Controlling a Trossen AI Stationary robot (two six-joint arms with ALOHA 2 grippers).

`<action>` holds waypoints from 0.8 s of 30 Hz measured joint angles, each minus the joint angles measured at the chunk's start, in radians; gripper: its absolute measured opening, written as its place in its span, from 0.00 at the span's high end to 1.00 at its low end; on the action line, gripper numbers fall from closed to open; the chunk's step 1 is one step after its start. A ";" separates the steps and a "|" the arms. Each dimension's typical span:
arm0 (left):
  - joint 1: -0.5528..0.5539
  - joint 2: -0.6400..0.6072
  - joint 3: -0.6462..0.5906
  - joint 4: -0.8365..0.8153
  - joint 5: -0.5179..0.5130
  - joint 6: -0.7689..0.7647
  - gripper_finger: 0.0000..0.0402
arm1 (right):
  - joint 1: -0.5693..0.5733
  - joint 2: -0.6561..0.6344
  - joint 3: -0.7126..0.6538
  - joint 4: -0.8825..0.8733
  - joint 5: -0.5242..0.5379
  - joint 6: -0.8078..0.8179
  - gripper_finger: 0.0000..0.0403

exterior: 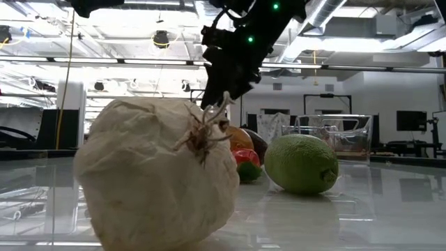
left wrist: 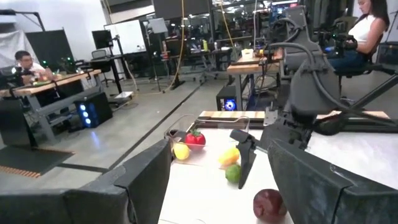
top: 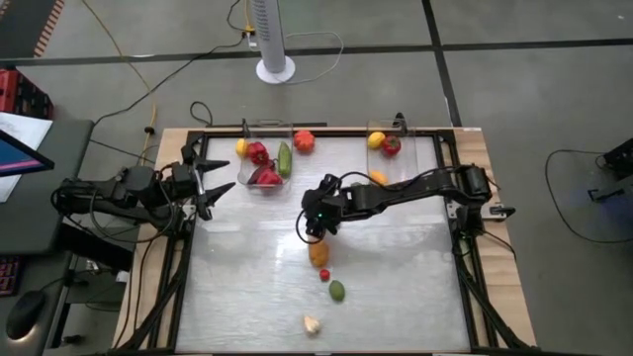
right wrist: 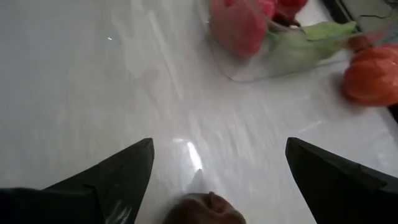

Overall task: Sort produce into baskets
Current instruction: Put the apple into the right transparent bin

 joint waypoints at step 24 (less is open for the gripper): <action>0.000 0.000 0.000 0.004 -0.002 -0.002 0.36 | -0.037 -0.085 -0.457 0.388 -0.030 0.088 0.05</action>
